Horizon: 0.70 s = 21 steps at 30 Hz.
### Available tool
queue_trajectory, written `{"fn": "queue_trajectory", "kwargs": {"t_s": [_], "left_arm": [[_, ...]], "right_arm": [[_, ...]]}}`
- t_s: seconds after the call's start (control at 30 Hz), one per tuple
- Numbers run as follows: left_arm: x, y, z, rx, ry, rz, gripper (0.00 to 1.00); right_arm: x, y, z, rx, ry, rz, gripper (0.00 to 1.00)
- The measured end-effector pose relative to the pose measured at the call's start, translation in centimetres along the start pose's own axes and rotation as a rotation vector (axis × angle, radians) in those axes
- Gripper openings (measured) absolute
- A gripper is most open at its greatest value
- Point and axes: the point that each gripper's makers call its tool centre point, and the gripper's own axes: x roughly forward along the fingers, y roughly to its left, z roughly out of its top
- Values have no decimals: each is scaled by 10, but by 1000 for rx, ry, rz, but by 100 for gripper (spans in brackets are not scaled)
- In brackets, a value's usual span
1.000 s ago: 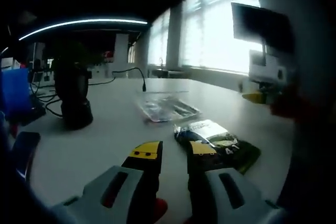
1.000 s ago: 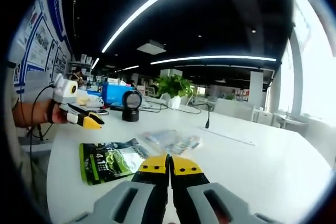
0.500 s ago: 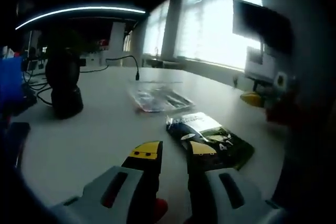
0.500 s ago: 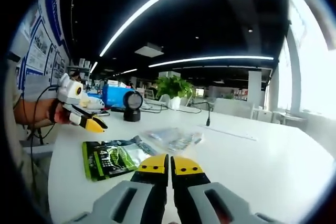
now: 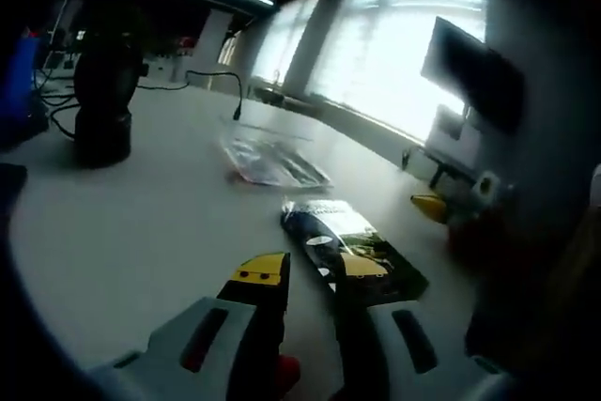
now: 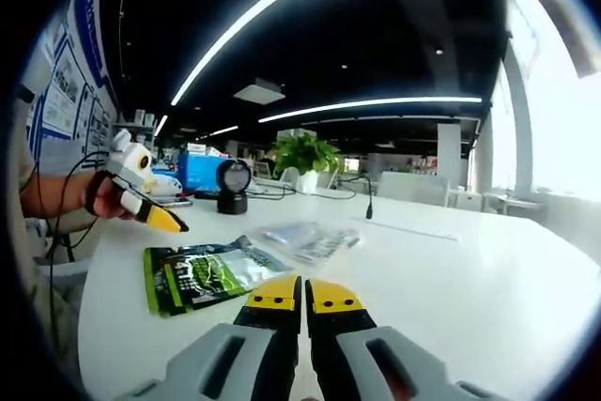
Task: Clip sheet goods on table flip sheet goods clip sheet goods scan sheet goods put sheet goods back to table
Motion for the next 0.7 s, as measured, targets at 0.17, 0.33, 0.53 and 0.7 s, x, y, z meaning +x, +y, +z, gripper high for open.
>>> {"fn": "queue_trajectory", "kwargs": {"t_s": [0.17, 0.33, 0.53, 0.7], "left_arm": [[0, -3, 0, -27, 6, -19, 13], [1, -4, 0, -45, 18, -30, 14], [3, -5, -6, -73, 58, -44, 15], [5, -7, -8, -78, 81, -55, 16]], "right_arm": [[-2, -3, -1, -2, -5, -11, 0], [-3, -1, -1, -22, -12, -15, 0], [-3, 0, 0, -43, -15, -17, 0], [-3, 0, 0, -46, -19, -17, 0]]}}
